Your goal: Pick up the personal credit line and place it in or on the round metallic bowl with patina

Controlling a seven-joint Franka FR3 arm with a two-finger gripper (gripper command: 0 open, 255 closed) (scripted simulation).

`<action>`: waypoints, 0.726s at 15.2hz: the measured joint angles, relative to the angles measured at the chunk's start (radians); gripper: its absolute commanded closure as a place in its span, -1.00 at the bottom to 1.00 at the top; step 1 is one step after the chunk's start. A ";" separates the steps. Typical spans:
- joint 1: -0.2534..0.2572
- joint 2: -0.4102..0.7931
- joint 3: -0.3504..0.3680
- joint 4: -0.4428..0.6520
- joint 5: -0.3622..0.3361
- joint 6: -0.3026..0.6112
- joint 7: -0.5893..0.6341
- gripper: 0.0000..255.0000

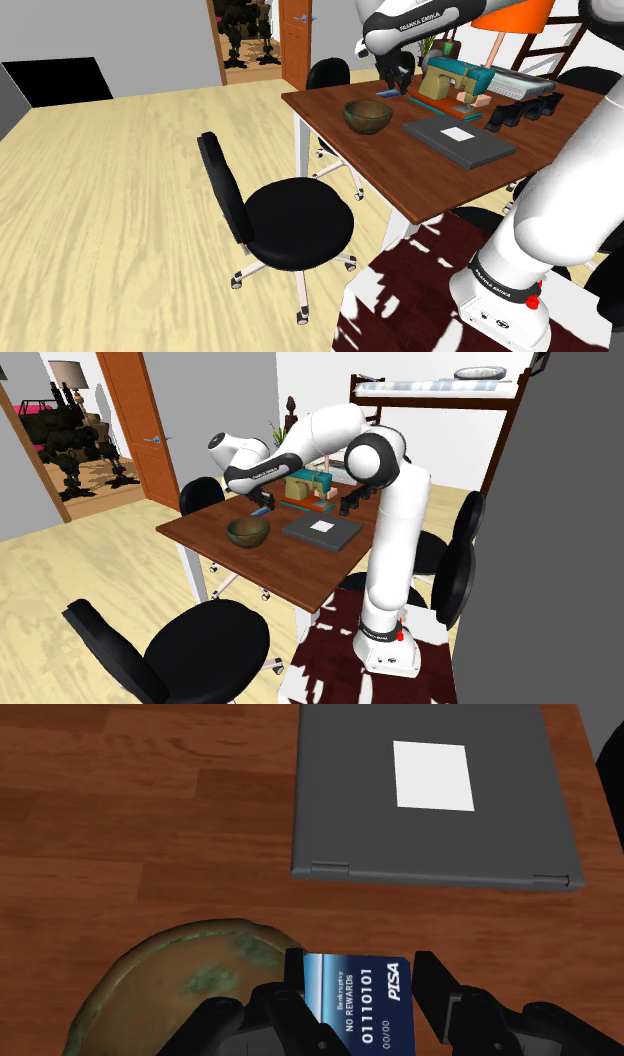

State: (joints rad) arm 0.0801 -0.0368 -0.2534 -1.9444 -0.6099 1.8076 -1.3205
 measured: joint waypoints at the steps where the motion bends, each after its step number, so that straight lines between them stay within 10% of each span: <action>1: -0.001 0.047 -0.002 0.059 0.013 -0.008 -0.014 1.00; 6: -0.014 0.247 -0.006 0.304 0.069 -0.037 -0.064 1.00; 11: -0.017 0.275 -0.005 0.286 0.070 0.004 -0.043 1.00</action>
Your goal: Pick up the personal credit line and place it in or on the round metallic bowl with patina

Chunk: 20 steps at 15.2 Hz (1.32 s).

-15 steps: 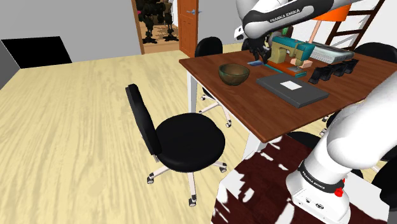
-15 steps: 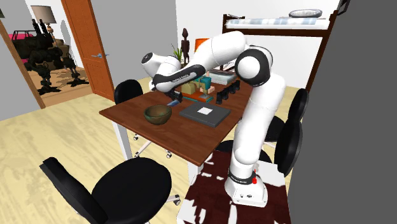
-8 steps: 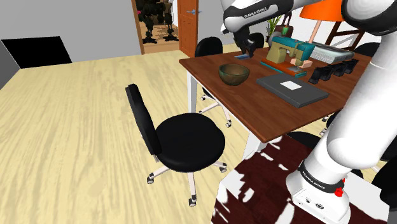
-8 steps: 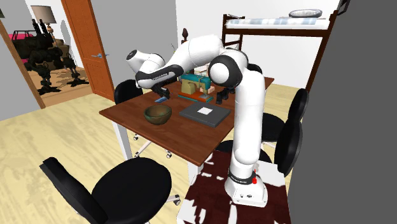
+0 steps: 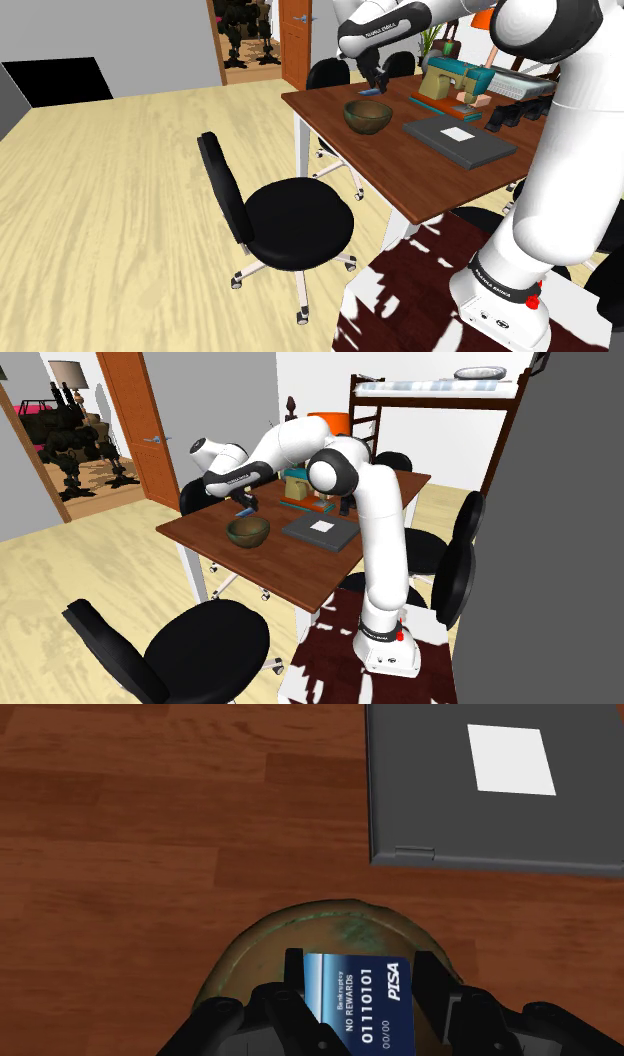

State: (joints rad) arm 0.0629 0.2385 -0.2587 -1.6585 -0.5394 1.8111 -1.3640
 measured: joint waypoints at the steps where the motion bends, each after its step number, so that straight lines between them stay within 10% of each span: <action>1: 0.000 0.003 0.001 -0.010 -0.001 0.011 0.008 1.00; 17: -0.006 0.038 -0.001 -0.098 -0.012 0.121 0.067 1.00; 18: -0.006 0.038 -0.001 -0.098 -0.012 0.121 0.067 -1.00; 20: -0.006 0.038 -0.001 -0.098 -0.012 0.121 0.067 -1.00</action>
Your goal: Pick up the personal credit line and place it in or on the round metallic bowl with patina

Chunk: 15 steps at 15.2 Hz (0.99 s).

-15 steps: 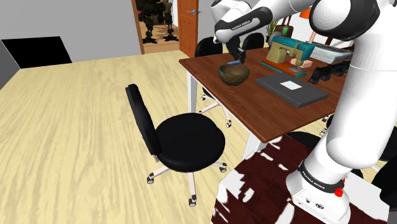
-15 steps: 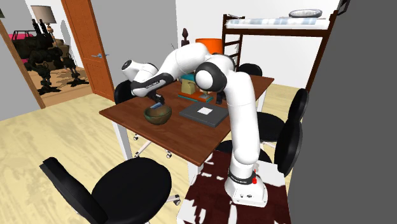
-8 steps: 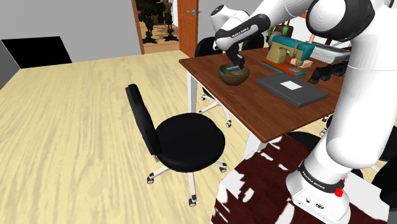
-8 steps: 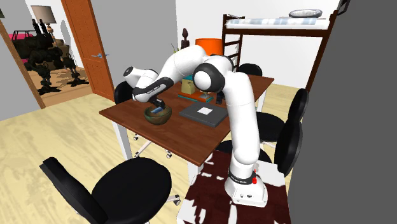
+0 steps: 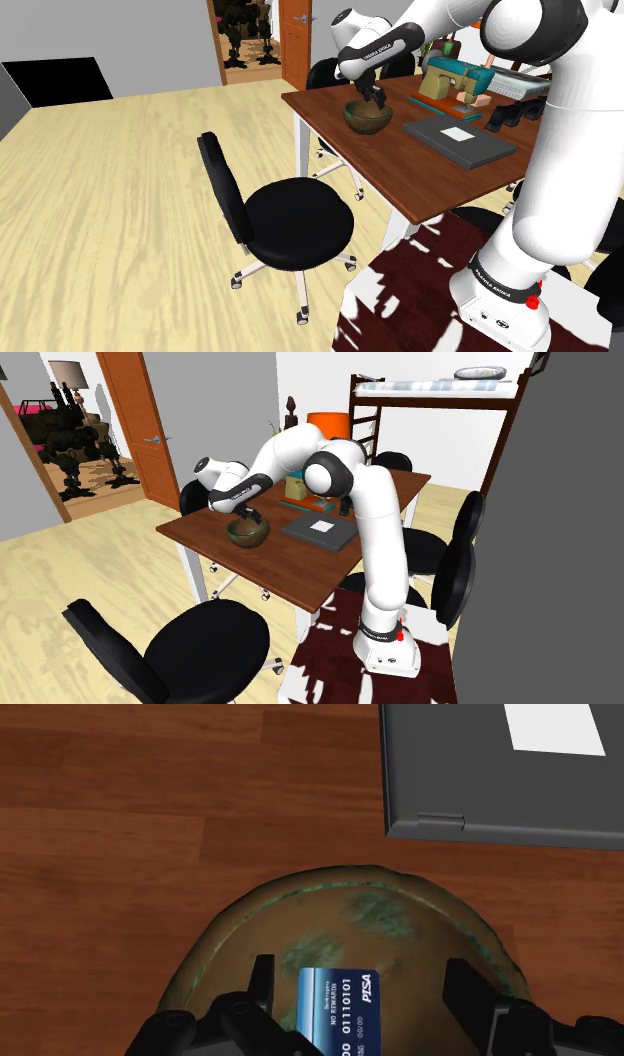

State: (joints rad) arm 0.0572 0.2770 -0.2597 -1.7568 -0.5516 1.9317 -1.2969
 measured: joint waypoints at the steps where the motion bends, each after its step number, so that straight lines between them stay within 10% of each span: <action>1: 0.000 0.000 0.000 0.000 0.000 0.000 0.000 -1.00; 15: 0.033 -0.018 0.019 0.083 0.015 -0.114 -0.011 -1.00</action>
